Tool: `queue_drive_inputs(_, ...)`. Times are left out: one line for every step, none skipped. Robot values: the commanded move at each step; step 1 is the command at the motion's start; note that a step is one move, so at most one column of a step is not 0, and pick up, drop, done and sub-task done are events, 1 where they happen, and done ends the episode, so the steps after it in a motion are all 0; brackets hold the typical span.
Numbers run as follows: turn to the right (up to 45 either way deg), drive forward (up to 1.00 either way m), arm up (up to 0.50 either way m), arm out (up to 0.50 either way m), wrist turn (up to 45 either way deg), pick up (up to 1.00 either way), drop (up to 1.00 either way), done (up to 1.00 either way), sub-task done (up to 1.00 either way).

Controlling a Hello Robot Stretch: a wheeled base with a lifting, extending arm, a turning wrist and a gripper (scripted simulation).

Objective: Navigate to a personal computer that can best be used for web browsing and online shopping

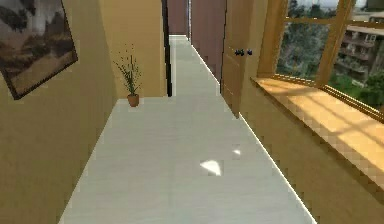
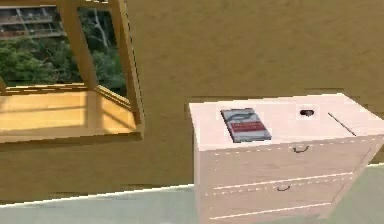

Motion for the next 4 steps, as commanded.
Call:
queue_drive_inputs(0.0, 1.00, 0.00, 0.00, 0.0, 0.00, 0.00, 0.00, 0.00)
queue_drive_inputs(3.0, 0.00, 0.00, 0.00, 0.0, 0.00, 0.00, 0.00, 0.00)
queue_drive_inputs(0.0, 1.00, 0.00, 0.00, 0.0, 0.00, 0.00, 0.00, 0.00)
queue_drive_inputs(0.0, 1.00, 0.00, 0.00, 0.0, 0.00, 0.00, 0.00, 0.00)
